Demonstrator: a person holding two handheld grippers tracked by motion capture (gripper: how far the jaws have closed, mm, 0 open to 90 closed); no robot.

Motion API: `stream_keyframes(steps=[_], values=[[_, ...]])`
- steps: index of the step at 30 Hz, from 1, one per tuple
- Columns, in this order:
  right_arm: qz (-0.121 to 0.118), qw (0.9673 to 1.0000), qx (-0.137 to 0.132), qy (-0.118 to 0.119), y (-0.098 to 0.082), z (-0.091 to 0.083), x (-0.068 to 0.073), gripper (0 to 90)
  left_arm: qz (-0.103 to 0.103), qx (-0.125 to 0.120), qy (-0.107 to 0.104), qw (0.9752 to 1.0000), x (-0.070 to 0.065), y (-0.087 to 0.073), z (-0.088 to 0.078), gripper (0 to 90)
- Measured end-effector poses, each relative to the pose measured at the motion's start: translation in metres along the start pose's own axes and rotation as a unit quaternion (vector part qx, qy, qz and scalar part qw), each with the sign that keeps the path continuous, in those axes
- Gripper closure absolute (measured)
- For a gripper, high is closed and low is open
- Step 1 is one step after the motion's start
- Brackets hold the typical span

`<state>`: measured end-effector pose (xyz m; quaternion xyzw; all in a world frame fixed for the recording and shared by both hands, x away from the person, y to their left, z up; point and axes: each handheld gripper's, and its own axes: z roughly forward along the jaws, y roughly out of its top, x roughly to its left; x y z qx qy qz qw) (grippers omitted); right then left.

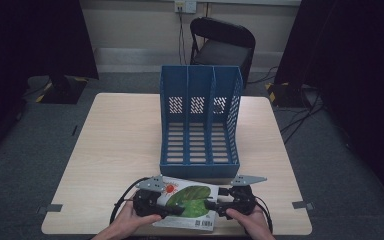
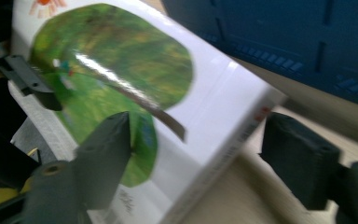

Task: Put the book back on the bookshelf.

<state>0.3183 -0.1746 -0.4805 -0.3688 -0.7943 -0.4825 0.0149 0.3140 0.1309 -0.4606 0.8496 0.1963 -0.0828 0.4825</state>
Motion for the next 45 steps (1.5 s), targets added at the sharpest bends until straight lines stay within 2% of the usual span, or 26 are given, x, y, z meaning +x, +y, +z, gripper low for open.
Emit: stream_keyframes(steps=[1,3,5,7,10,11,16,18,22,24,27,30,31,33,34,35,38,39,43,45], values=[[-0.014,0.9999,0.0,-0.002,0.001,-0.001,0.004,29.5,0.0,0.001,0.0,1.0,0.0,0.0,0.0,70.7],[-0.015,0.9999,-0.001,-0.003,0.001,-0.002,0.004,30.5,-0.001,0.001,-0.001,1.0,0.0,0.0,0.0,70.7],[-0.006,1.0,-0.002,-0.003,0.002,-0.006,0.003,34.2,-0.002,0.002,0.0,1.0,0.001,0.0,0.0,70.4],[-0.001,1.0,-0.004,0.002,0.003,-0.007,0.002,34.1,-0.002,0.003,0.004,1.0,0.002,0.0,0.0,69.7],[0.003,0.9997,-0.017,0.015,0.005,-0.013,0.004,36.2,-0.009,0.009,0.011,0.9999,0.005,-0.001,0.0,66.1],[-0.002,0.9994,-0.028,0.019,0.007,-0.018,0.006,40.6,-0.011,0.011,0.013,0.9998,0.006,-0.002,0.0,65.5],[-0.014,0.9987,-0.041,0.026,0.008,-0.025,0.012,45.0,-0.018,0.017,0.026,0.9994,0.01,-0.003,-0.001,62.7],[-0.022,0.9984,-0.042,0.033,0.008,-0.029,0.014,46.8,-0.018,0.021,0.026,0.9993,0.012,-0.004,-0.002,60.5],[-0.038,0.9983,-0.032,0.03,0.007,-0.028,0.018,45.4,-0.017,0.021,0.024,0.9993,0.012,-0.004,-0.002,60.5],[-0.037,0.9984,-0.029,0.033,0.007,-0.026,0.017,47.1,-0.016,0.021,0.023,0.9994,0.013,-0.004,-0.002,60.4],[-0.032,0.9987,-0.021,0.033,0.008,-0.018,0.014,54.9,-0.016,0.021,0.024,0.9994,0.013,-0.004,-0.002,60.5],[-0.029,0.9989,-0.015,0.034,0.008,-0.016,0.013,56.8,-0.016,0.021,0.025,0.9993,0.013,-0.004,-0.002,60.7],[-0.033,0.9989,-0.018,0.026,0.008,-0.017,0.015,58.9,-0.015,0.02,0.029,0.9993,0.013,-0.004,-0.002,60.7],[-0.035,0.9988,-0.023,0.025,0.009,-0.018,0.016,60.4,-0.015,0.017,0.043,0.9988,0.014,-0.004,-0.004,59.9],[-0.044,0.9982,-0.034,0.021,0.01,-0.022,0.019,63.4,-0.017,0.018,0.049,0.9985,0.015,-0.004,-0.005,57.9],[-0.049,0.9979,-0.039,0.018,0.011,-0.024,0.021,64.4,-0.019,0.017,0.069,0.9973,0.017,-0.005,-0.008,57.7],[-0.063,0.9971,-0.041,0.006,0.012,-0.027,0.024,65.6,-0.024,0.009,0.077,0.9967,0.021,-0.006,-0.013,57.2],[-0.066,0.9969,-0.043,0.005,0.011,-0.029,0.025,67.5,-0.029,-0.002,0.094,0.9951,0.022,-0.007,-0.018,52.2],[-0.067,0.9968,-0.043,0.009,0.009,-0.032,0.026,68.8,-0.039,-0.007,0.095,0.9946,0.025,-0.009,-0.024,53.6],[-0.067,0.9968,-0.043,0.011,0.009,-0.032,0.027,69.1,-0.036,-0.001,0.102,0.9942,0.026,-0.01,-0.024,54.4]])
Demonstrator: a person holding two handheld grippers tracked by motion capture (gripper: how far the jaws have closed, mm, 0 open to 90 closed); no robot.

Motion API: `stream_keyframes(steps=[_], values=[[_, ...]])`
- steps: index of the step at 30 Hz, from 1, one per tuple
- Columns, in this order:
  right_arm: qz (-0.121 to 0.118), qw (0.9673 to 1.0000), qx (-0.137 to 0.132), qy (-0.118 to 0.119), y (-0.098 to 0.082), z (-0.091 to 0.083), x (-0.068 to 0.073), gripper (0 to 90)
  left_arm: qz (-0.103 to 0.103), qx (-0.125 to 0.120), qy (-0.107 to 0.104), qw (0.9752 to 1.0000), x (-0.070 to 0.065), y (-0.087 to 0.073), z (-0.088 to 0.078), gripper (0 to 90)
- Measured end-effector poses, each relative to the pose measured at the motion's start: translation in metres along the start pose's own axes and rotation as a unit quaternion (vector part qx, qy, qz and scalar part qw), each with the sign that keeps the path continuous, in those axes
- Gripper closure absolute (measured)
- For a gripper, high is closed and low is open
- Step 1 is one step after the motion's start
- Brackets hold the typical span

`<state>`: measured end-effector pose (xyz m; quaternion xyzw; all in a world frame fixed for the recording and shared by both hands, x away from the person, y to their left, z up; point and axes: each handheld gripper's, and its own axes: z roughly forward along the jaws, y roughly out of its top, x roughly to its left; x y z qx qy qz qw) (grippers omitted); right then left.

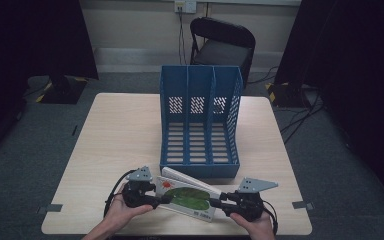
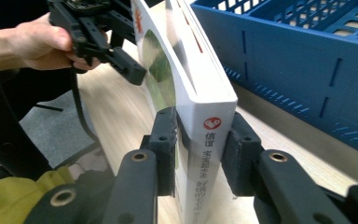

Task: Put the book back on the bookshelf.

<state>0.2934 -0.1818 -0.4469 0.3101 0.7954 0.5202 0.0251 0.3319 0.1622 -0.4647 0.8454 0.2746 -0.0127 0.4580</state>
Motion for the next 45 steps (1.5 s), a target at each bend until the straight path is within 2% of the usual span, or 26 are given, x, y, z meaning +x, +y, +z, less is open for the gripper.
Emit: stream_keyframes(steps=[1,2,7,9,10,11,12,15,18,19,20,26,29,31,35,38,40,45], values=[[0.001,1.0,0.0,0.002,-0.001,0.0,0.001,69.1,0.002,0.001,0.001,1.0,0.0,0.0,0.0,54.1],[0.012,0.9999,0.001,0.001,-0.001,0.002,0.002,68.5,0.0,-0.001,0.003,1.0,0.0,0.0,0.002,54.1],[0.015,0.9999,0.004,0.007,-0.001,0.008,0.001,66.2,0.0,-0.002,0.002,1.0,0.0,0.0,0.002,54.0],[0.01,0.9998,0.012,0.013,-0.001,0.014,0.003,64.6,0.001,-0.001,0.003,1.0,0.0,0.0,0.003,52.5],[0.001,0.9996,0.023,0.016,-0.001,0.024,0.008,62.9,0.002,-0.001,0.002,1.0,0.0,0.0,0.003,51.5],[0.001,0.9996,0.023,0.016,-0.001,0.024,0.008,62.9,0.002,0.001,0.002,1.0,0.0,0.0,0.003,51.5],[-0.023,0.999,0.039,-0.001,-0.002,0.031,0.013,67.8,0.001,0.003,0.001,1.0,0.0,0.0,0.003,51.1],[-0.025,0.9989,0.04,-0.002,-0.001,0.03,0.013,68.5,0.001,0.003,0.004,1.0,-0.001,0.0,0.003,50.8],[-0.036,0.9985,0.04,-0.009,0.0,0.027,0.015,69.8,-0.01,0.0,0.005,0.9999,0.0,0.001,0.002,47.6],[-0.036,0.9985,0.039,-0.014,0.0,0.026,0.016,70.6,-0.015,0.004,0.014,0.9998,0.002,0.0,0.001,44.5],[-0.036,0.9985,0.039,-0.014,0.0,0.026,0.016,70.6,-0.015,0.004,0.014,0.9998,0.002,0.0,0.001,41.5],[-0.035,0.9988,0.03,-0.017,0.0,0.023,0.018,74.5,-0.037,-0.007,0.037,0.9986,0.01,-0.003,-0.008,35.8],[-0.036,0.9988,0.027,-0.016,-0.001,0.023,0.021,74.0,-0.037,-0.008,0.039,0.9985,0.011,-0.003,-0.007,33.6],[-0.035,0.9989,0.027,-0.014,-0.002,0.023,0.023,72.3,-0.037,-0.005,0.034,0.9987,0.011,-0.002,-0.005,32.3],[-0.036,0.9988,0.032,-0.01,-0.004,0.029,0.027,69.7,-0.03,0.004,0.035,0.9989,0.012,-0.001,0.004,32.1],[-0.034,0.9985,0.041,-0.009,-0.004,0.034,0.029,68.6,-0.034,0.013,0.028,0.9989,0.012,0.0,0.011,32.3],[-0.032,0.9986,0.042,-0.009,-0.003,0.036,0.028,69.4,-0.02,0.019,0.038,0.9989,0.01,0.0,0.013,34.5],[-0.032,0.9986,0.042,-0.008,-0.003,0.039,0.027,68.6,-0.021,0.019,0.041,0.9988,0.009,-0.001,0.012,36.5]])
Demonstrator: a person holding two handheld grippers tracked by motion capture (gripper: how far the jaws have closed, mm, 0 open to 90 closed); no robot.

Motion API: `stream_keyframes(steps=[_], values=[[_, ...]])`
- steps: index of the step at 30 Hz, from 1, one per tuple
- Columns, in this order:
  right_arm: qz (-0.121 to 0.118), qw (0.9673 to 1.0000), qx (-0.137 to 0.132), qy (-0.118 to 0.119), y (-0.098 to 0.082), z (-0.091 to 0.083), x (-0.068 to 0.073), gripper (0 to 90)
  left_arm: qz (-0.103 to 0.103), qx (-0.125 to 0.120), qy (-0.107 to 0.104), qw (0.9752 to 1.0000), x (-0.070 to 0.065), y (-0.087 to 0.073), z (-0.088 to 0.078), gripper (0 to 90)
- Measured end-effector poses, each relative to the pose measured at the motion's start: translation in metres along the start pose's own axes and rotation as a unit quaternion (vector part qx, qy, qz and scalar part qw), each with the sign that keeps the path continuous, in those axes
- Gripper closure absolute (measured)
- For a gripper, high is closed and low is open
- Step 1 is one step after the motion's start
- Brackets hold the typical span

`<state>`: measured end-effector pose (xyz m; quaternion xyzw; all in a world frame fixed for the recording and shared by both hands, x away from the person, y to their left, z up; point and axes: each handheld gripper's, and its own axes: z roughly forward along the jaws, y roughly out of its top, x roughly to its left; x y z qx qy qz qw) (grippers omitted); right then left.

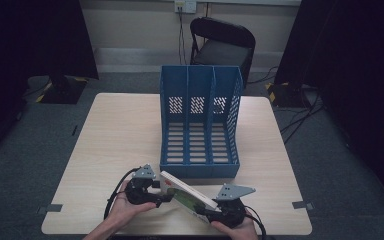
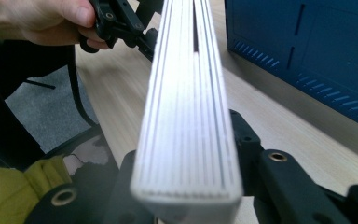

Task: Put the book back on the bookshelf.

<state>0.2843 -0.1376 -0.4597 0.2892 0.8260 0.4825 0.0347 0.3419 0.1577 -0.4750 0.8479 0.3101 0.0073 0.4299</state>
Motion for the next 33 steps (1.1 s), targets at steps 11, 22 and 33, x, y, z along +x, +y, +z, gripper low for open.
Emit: stream_keyframes(steps=[11,22,33], values=[[-0.005,0.9996,-0.001,-0.028,-0.001,0.02,0.006,70.7,0.002,0.005,0.001,1.0,-0.001,-0.001,-0.002,37.6],[-0.03,0.9985,0.006,-0.046,-0.004,0.022,0.009,76.3,0.003,0.01,0.002,0.9999,-0.003,0.001,0.0,33.4],[-0.022,0.9991,0.01,-0.034,-0.002,0.021,0.005,76.4,0.008,0.024,0.023,0.9994,-0.002,0.001,-0.003,25.0]])
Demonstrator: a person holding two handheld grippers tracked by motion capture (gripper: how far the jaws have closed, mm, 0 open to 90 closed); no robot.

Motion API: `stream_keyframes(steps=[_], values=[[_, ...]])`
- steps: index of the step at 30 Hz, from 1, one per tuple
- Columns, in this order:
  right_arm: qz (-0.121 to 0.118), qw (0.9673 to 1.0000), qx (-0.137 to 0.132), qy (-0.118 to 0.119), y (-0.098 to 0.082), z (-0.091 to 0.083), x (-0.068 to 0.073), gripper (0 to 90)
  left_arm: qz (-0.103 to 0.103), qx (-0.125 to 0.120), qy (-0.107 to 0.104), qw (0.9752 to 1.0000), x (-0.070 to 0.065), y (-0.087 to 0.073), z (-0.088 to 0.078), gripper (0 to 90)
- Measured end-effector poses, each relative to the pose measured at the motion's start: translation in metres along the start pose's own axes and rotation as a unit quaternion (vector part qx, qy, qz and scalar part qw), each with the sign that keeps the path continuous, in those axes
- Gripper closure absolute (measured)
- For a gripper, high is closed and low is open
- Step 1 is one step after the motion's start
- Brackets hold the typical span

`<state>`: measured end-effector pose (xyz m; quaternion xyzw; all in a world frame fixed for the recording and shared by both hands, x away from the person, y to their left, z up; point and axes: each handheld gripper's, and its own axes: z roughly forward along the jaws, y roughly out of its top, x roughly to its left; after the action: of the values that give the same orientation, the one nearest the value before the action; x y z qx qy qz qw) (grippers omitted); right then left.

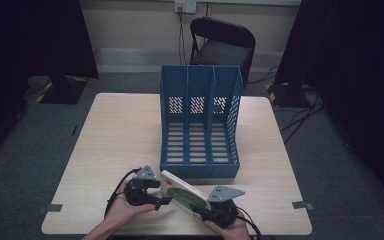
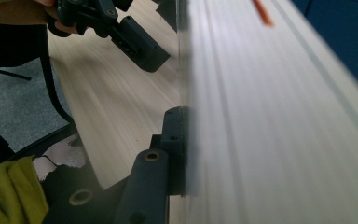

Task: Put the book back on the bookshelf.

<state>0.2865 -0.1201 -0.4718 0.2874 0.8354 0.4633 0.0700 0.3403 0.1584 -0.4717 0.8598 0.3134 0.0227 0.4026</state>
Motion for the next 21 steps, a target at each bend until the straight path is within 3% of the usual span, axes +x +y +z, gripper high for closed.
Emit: stream_keyframes(steps=[7,11,13,14,17,21], values=[[0.007,0.9999,0.003,0.007,0.001,-0.002,-0.003,76.5,0.003,0.01,0.01,0.9999,0.006,-0.002,-0.008,18.4],[0.014,0.9999,0.001,0.009,0.002,-0.004,-0.004,76.5,-0.017,0.011,0.028,0.9994,0.015,-0.005,-0.014,18.4],[0.014,0.9999,0.001,0.007,0.002,-0.005,-0.003,76.6,-0.024,0.016,0.045,0.9986,0.019,-0.006,-0.016,18.9],[0.012,0.9999,0.001,0.008,0.002,-0.005,-0.003,76.6,-0.028,0.022,0.064,0.9973,0.022,-0.007,-0.016,19.6],[0.013,0.9999,0.0,0.01,0.003,-0.005,-0.002,76.6,-0.025,0.041,0.089,0.9949,0.029,-0.011,-0.015,21.4],[0.015,0.9998,0.0,0.01,0.003,-0.006,-0.002,76.6,-0.029,0.042,0.114,0.9922,0.036,-0.015,-0.014,21.4]])
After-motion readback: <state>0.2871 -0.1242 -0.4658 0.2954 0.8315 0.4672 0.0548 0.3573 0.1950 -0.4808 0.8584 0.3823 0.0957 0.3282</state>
